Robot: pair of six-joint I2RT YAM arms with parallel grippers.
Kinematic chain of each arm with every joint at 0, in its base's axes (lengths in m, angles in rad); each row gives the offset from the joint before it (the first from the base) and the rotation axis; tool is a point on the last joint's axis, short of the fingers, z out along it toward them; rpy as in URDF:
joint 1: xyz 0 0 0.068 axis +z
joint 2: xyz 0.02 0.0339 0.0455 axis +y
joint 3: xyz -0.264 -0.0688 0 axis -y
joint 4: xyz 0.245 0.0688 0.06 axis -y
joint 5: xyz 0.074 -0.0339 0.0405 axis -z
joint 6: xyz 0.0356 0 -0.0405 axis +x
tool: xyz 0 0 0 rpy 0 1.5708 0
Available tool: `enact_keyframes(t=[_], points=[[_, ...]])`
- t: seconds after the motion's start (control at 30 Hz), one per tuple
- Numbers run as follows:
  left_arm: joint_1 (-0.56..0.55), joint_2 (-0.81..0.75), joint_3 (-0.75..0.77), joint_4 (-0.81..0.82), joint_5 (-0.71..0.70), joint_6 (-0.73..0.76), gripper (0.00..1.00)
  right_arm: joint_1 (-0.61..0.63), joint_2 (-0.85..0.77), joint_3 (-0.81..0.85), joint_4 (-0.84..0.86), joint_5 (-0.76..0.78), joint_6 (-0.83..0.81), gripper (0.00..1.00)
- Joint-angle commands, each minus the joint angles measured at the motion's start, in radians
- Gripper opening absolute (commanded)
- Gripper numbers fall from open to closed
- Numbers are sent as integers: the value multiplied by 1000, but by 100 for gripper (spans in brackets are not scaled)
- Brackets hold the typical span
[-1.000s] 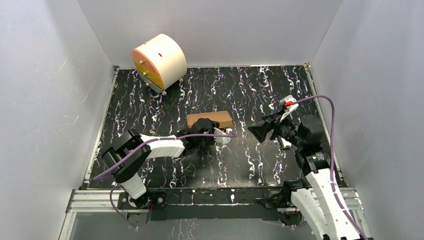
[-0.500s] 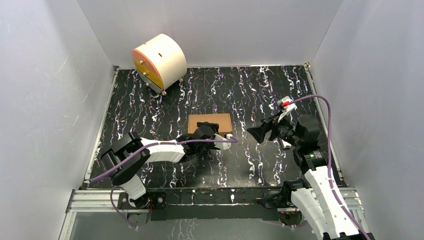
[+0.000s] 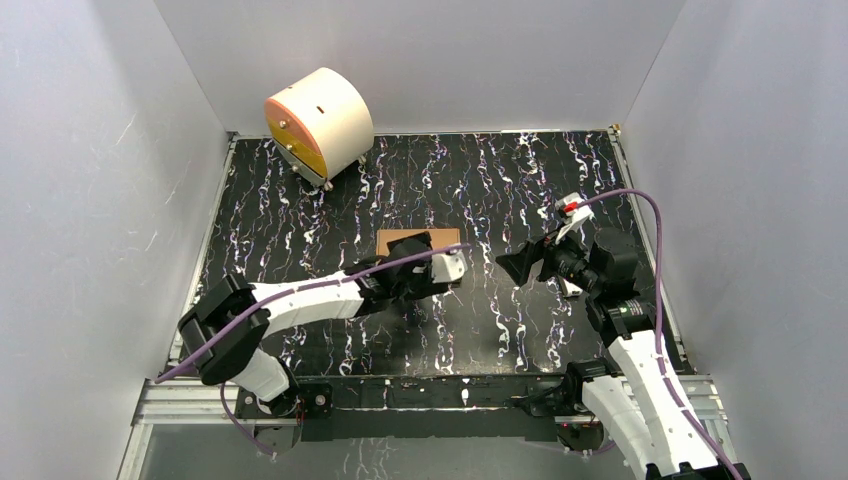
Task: Fold the paper box
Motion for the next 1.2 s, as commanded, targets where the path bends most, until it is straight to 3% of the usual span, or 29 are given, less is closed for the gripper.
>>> enact_keyframes(t=[0.0,0.3,0.6,0.97,1.17], points=[[46,-49,103,-94,-52,-220,81,-3,11,55,-24,35,-21,99],[290,-138,208,-255,-18,-601,88,-3,-9,95,-104,171,-46,99],[561,-431,77,-319,58,-930,95,-3,-73,104,-138,324,-50,99],[615,-1008,-138,-355,-84,-1016,94,-2,-177,87,-142,473,-50,99],[614,-1204,-197,-340,-74,-927,94,-2,-241,78,-134,526,-56,99]])
